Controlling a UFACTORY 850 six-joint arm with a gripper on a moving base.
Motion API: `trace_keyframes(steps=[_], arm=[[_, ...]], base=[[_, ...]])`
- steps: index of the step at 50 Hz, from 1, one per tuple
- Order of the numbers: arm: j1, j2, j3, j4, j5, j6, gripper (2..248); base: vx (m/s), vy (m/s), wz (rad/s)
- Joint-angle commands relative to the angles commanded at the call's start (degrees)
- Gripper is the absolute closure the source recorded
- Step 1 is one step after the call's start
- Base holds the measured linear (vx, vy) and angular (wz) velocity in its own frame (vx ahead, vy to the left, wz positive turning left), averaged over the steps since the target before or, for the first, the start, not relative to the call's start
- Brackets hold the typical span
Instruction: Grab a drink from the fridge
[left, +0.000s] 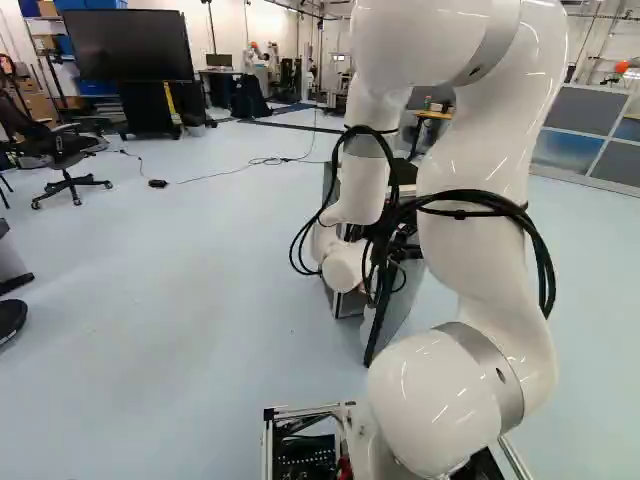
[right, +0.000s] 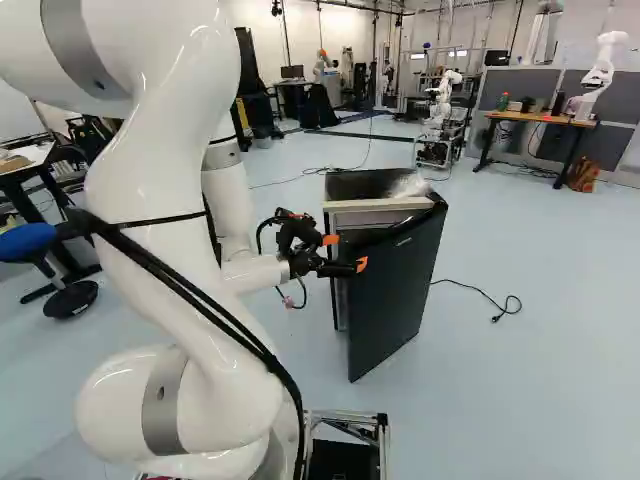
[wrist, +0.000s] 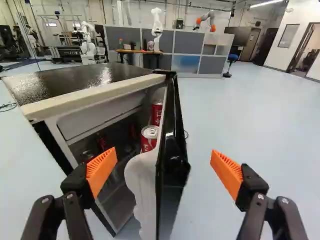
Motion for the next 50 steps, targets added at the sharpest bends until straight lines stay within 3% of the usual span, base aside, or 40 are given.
trace_keyframes(steps=[10,30,50], arm=[[0.49,1.73,2.74,1.99,0.19,0.00,3],[0.51,2.01,3.19,2.75,0.48,0.00,3],[-1.75,1.32,2.07,4.85,0.48,0.00,3]], base=[[0.000,0.000,0.000],[0.000,0.000,0.000],[0.000,0.000,0.000]])
